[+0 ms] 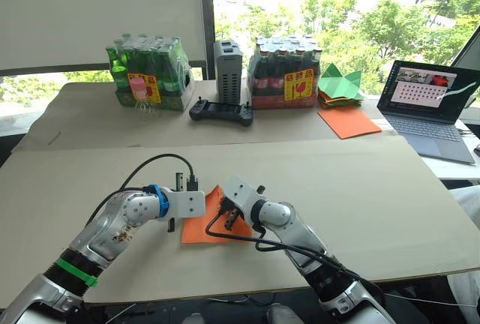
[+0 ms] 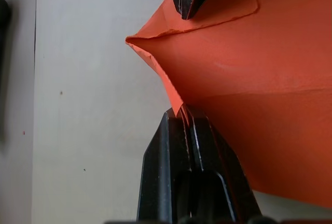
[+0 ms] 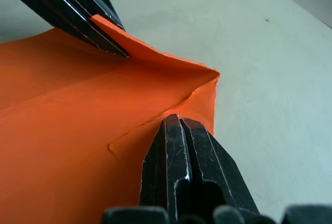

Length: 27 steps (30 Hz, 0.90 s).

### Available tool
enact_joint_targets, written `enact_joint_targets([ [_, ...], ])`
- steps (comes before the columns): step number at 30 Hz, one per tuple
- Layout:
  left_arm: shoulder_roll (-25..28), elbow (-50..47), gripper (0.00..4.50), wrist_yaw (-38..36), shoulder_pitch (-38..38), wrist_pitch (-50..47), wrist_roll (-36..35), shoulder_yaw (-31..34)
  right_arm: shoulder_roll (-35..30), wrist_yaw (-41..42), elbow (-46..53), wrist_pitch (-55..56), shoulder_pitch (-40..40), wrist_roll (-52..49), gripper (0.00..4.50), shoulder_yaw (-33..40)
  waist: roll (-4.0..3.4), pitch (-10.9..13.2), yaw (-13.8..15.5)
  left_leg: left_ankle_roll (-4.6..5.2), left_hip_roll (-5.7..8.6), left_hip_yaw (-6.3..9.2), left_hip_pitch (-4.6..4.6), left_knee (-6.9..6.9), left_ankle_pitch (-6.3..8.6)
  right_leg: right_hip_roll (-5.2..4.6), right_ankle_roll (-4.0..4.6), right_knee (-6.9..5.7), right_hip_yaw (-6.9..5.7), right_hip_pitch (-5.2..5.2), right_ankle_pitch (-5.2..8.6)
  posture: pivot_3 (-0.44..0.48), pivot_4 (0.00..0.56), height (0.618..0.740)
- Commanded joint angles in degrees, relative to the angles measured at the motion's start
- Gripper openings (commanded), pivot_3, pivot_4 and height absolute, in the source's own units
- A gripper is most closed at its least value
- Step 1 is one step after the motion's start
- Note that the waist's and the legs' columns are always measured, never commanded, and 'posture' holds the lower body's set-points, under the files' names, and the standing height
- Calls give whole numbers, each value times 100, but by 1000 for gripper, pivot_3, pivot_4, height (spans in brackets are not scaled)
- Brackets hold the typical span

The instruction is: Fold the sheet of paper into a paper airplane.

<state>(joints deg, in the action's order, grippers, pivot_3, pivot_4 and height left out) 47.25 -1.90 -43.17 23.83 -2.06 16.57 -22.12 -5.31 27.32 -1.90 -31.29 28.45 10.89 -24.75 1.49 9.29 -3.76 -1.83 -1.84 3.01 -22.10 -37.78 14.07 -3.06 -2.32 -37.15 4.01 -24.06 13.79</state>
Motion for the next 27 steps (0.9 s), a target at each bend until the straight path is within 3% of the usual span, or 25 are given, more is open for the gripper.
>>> enact_joint_targets([
  [1,-23,168,17,58,-73,131,269,49,125,-120,-118,21,-39,-214,0,281,0,0,4,0,0,0,0,0,0,0,0,0,0,0,0,0,150,740],
  [14,-481,99,17,-93,-28,9,401,115,793,-260,-198,226,-27,-1130,0,1012,-4,2,64,0,2,1,-6,0,0,-2,0,0,-1,-2,0,0,150,740],
  [27,-493,194,17,-230,25,225,770,57,835,-641,-298,383,17,-1200,0,1203,-4,3,120,0,2,1,-9,-1,0,-2,0,0,-2,-6,0,0,150,740],
])
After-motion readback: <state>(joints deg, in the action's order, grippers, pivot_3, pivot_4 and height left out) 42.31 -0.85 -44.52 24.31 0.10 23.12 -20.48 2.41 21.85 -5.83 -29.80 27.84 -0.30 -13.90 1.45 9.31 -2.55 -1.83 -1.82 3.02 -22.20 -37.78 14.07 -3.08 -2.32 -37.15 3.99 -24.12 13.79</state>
